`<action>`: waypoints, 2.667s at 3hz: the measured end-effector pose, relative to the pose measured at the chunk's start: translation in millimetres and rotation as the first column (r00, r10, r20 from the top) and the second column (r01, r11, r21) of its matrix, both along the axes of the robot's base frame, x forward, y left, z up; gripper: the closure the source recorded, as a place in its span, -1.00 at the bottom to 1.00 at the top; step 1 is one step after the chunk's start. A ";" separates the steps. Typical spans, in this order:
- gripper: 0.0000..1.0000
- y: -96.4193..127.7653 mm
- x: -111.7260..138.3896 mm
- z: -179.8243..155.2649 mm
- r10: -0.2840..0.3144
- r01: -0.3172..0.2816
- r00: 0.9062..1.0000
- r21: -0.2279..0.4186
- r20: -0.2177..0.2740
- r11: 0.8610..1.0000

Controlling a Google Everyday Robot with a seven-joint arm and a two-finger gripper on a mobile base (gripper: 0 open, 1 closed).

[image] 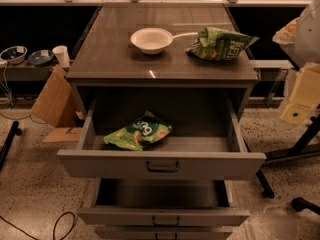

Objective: Pick green rice chip bag from top drawer and place on counter

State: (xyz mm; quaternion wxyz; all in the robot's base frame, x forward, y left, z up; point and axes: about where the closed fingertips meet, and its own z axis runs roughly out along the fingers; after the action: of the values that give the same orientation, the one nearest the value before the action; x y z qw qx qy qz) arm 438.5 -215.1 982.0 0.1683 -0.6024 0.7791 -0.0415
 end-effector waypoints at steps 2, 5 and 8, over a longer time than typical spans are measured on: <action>-1.00 21.7 -0.8 -0.7 0.098 -0.097 0.995 -0.028 0.030 0.995; -1.00 191.4 -27.4 -16.0 0.719 -0.650 0.693 -0.389 0.050 0.653; -1.00 248.1 38.9 11.0 0.815 -0.720 0.577 -0.437 0.055 0.539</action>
Offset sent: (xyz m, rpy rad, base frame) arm -0.0036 0.0818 -0.0081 -0.1011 -0.1003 0.3725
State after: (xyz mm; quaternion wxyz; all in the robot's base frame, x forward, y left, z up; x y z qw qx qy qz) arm 477.4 33.0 993.0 0.1504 -0.8935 0.3811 -0.1838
